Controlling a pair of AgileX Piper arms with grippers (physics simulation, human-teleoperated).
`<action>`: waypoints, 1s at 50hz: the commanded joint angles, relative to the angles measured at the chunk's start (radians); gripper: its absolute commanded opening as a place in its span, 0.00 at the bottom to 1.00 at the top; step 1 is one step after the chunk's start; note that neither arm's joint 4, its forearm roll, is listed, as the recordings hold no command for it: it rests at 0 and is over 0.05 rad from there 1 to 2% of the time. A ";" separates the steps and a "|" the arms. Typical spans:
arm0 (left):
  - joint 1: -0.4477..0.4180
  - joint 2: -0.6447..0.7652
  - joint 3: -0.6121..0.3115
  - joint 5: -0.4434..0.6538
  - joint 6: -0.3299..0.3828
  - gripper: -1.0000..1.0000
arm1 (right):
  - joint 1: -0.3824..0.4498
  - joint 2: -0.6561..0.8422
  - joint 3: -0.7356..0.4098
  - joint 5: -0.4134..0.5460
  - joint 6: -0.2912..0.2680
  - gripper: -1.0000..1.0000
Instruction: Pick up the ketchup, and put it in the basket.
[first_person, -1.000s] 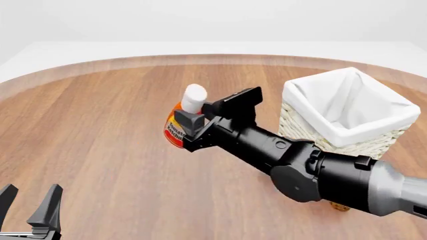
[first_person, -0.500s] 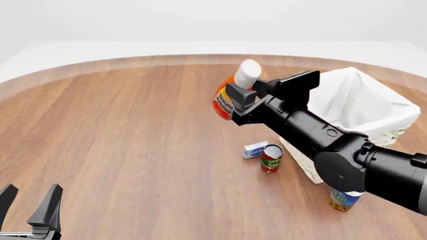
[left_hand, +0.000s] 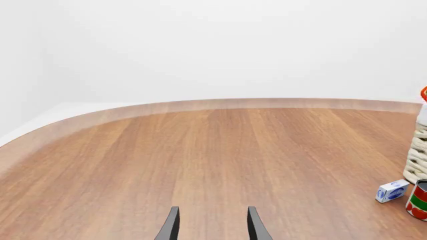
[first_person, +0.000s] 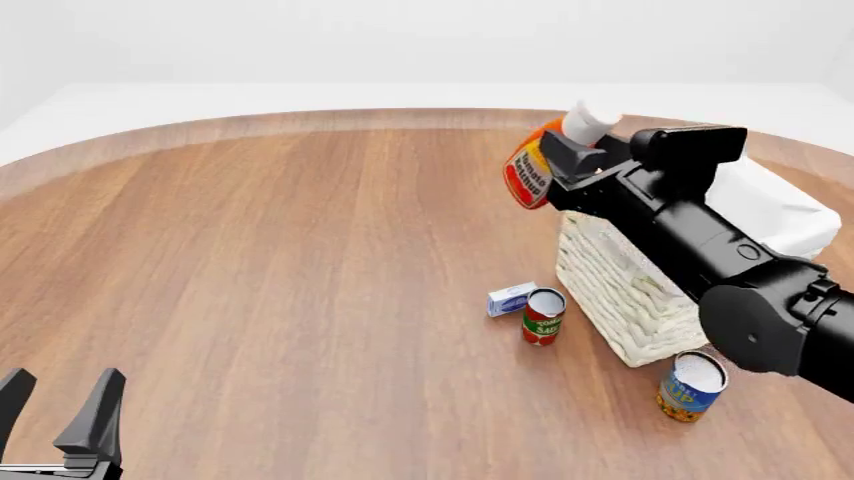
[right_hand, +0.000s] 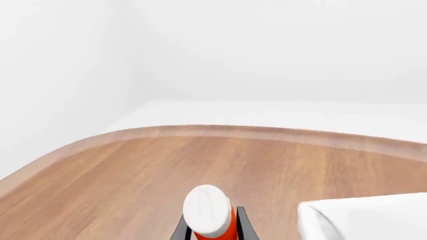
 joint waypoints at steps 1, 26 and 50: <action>0.000 0.000 0.000 0.000 0.000 1.00 | -0.115 -0.050 0.017 0.001 0.052 0.00; 0.000 0.000 0.000 0.000 0.000 1.00 | -0.353 -0.121 0.073 -0.007 0.100 0.00; 0.000 0.000 0.000 0.000 0.000 1.00 | -0.463 -0.048 0.042 0.031 0.031 0.00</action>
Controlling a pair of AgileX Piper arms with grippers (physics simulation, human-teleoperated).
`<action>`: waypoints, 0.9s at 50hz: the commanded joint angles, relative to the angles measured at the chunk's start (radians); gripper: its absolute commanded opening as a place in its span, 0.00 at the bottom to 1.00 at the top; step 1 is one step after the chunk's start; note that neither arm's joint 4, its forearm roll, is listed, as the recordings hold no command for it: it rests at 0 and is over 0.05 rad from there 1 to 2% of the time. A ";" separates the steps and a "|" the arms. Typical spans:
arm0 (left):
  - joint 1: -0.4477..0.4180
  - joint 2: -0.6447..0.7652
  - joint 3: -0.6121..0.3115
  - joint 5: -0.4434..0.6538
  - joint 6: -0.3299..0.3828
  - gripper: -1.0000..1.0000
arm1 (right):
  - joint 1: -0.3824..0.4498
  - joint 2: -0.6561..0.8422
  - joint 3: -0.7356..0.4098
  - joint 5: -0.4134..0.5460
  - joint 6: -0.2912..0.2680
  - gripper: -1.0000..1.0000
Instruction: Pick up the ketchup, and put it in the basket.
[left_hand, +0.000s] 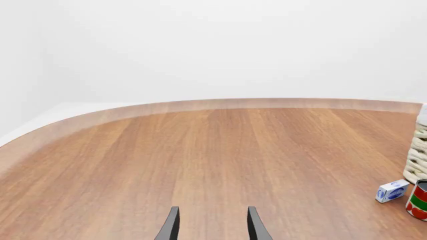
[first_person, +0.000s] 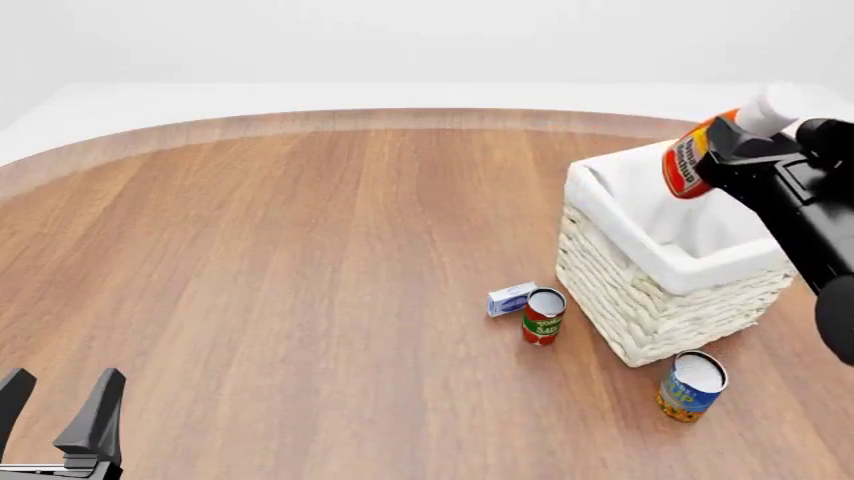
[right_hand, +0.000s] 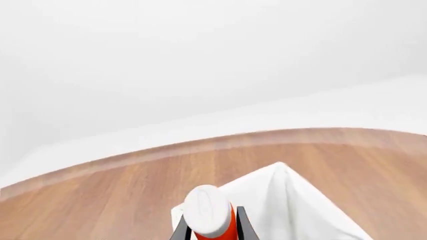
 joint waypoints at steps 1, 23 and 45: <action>0.000 0.000 0.000 0.000 0.000 1.00 | -0.031 0.053 -0.026 0.012 -0.009 0.00; 0.000 0.000 0.000 0.000 0.000 1.00 | -0.024 0.201 -0.084 0.028 -0.039 0.00; 0.000 0.000 0.000 0.000 0.000 1.00 | -0.048 0.287 -0.120 0.066 -0.107 0.00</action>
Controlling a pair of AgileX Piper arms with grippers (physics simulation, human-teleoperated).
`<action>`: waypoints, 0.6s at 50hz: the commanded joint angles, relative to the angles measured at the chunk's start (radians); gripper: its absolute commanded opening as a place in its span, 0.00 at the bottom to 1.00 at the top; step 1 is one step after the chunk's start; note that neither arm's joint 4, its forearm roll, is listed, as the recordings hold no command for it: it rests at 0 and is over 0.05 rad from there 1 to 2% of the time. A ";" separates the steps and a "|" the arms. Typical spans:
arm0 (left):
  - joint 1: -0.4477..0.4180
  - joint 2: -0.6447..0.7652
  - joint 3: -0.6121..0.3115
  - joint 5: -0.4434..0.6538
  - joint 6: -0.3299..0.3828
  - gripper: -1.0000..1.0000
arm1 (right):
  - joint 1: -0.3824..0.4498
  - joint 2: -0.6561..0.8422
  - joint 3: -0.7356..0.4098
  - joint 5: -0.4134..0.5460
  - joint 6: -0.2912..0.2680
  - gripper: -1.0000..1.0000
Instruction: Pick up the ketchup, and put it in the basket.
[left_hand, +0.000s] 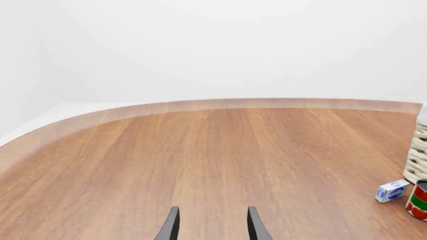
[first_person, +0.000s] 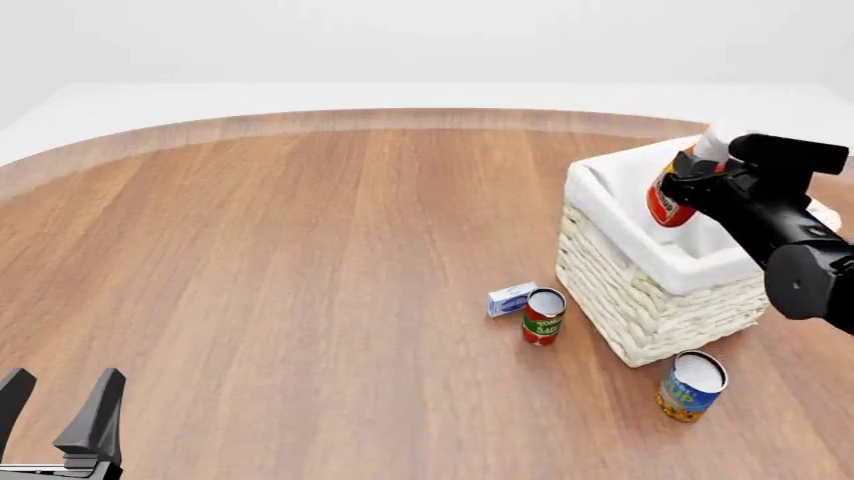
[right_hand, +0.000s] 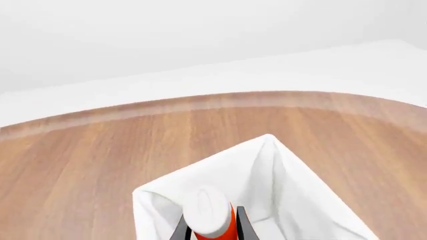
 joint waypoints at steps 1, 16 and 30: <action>0.000 0.000 0.000 0.000 0.000 1.00 | -0.016 0.040 -0.025 0.020 -0.028 0.00; 0.000 0.000 0.000 0.000 0.000 1.00 | -0.015 0.112 -0.051 0.034 -0.060 0.00; 0.000 0.000 0.000 0.000 0.000 1.00 | -0.017 0.145 -0.063 0.045 -0.060 0.00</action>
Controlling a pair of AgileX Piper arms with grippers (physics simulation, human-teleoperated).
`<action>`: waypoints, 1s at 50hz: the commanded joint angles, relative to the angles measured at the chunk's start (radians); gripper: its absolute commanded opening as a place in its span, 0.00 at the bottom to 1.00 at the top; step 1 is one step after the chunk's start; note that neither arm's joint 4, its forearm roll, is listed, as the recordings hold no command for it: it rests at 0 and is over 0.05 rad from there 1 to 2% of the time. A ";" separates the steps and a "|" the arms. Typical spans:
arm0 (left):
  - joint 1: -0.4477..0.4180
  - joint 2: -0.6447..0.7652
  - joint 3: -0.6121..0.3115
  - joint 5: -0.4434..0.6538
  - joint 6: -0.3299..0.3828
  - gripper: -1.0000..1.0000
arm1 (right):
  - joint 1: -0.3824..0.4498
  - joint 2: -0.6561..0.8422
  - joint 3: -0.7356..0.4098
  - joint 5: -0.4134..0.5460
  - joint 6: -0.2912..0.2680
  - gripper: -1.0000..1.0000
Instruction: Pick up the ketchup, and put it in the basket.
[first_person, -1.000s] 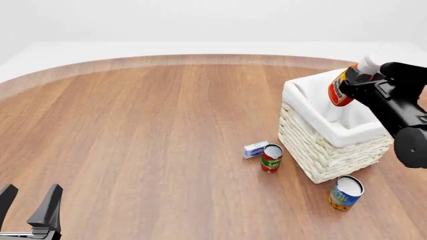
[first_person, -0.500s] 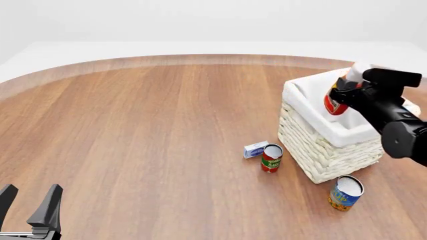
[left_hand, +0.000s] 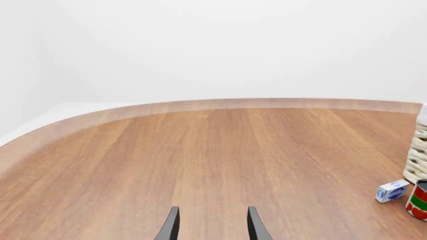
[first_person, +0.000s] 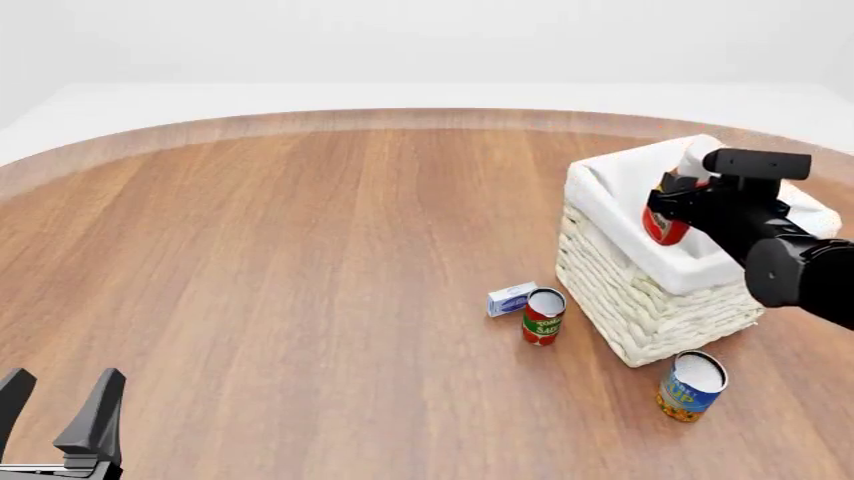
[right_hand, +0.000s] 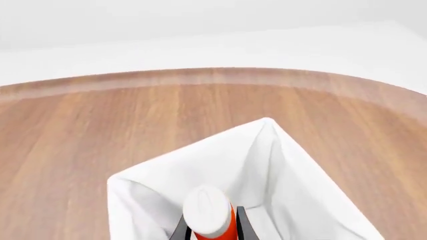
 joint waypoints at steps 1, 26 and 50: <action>0.000 0.000 0.000 0.000 0.000 1.00 | -0.002 0.027 -0.017 0.007 0.010 0.00; 0.000 0.000 0.000 0.000 0.000 1.00 | 0.009 0.050 -0.031 0.018 0.015 1.00; 0.000 0.000 0.000 0.000 0.000 1.00 | 0.016 0.054 -0.034 0.019 0.026 1.00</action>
